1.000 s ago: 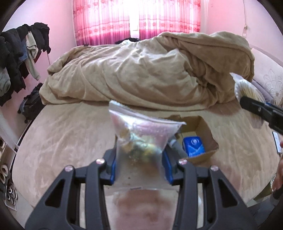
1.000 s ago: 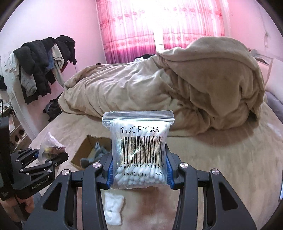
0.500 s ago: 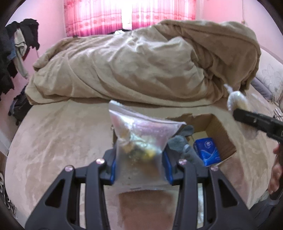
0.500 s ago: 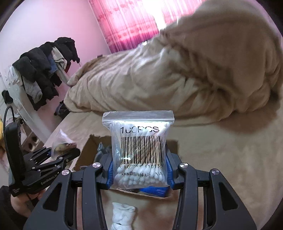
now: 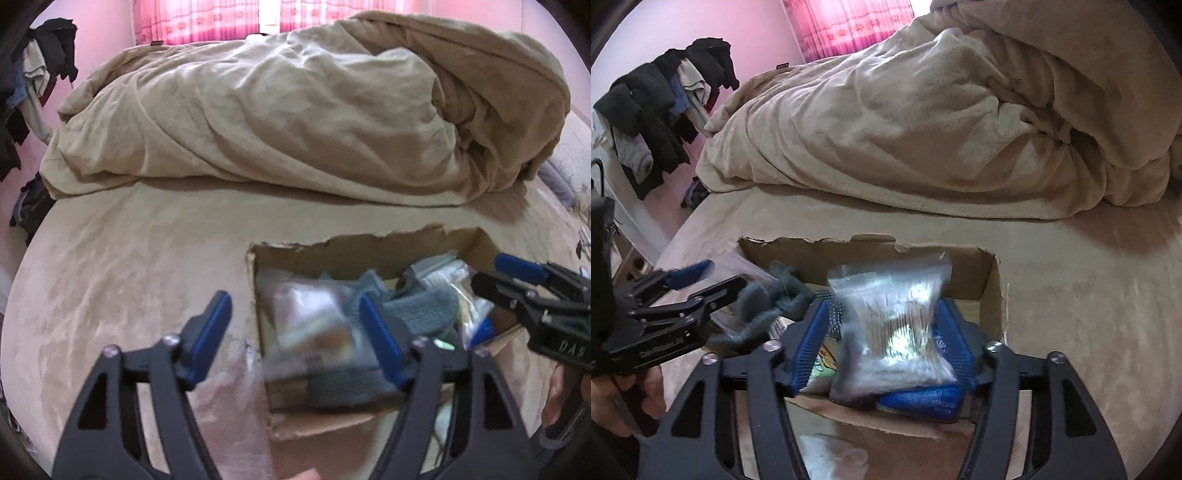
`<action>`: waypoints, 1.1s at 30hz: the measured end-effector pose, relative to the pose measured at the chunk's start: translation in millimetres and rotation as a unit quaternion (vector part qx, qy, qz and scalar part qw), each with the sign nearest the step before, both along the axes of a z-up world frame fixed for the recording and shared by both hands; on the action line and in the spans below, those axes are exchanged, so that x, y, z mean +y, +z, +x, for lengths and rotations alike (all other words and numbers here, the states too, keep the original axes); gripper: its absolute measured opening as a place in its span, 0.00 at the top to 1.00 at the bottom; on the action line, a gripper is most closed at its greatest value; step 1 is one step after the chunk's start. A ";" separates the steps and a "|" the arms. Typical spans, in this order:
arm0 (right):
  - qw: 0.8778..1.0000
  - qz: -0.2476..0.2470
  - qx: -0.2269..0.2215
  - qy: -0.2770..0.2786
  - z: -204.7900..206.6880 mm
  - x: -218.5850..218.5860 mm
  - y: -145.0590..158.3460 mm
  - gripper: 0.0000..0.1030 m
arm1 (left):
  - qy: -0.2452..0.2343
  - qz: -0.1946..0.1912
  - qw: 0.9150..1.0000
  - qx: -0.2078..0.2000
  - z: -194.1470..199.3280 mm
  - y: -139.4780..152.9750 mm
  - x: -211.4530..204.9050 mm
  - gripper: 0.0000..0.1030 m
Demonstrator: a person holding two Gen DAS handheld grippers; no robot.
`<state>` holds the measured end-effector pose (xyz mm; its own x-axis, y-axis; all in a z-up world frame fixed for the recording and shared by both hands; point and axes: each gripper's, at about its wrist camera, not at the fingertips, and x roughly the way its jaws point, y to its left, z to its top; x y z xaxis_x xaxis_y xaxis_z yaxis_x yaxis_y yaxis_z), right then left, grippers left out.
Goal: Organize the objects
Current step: 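Carry both bags into the box and open both grippers, then grasp the white sock bundle with the right gripper and lift it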
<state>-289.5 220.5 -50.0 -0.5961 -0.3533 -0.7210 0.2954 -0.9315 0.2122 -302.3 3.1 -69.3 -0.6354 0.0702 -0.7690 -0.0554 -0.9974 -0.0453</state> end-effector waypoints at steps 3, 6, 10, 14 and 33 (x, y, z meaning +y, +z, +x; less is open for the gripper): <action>1.000 0.008 0.010 -0.003 8.5 2.2 6.2 0.35 | 0.006 0.010 1.000 0.010 10.0 10.7 -4.6 0.26; 1.000 0.008 0.017 -0.009 21.3 5.7 14.3 0.35 | 0.006 0.018 1.000 0.018 26.0 23.1 -9.8 0.26; 0.999 0.006 0.029 -0.018 47.8 7.8 28.0 0.35 | 0.005 0.013 0.999 0.035 60.6 42.5 -15.5 0.25; 0.999 0.008 0.031 -0.019 79.2 5.7 34.0 0.35 | 0.000 0.015 0.999 0.044 94.6 56.6 -19.9 0.24; 0.999 0.050 -0.010 0.005 148.9 -25.3 -6.2 0.35 | 0.007 0.023 1.000 0.002 189.6 3.2 -24.4 0.21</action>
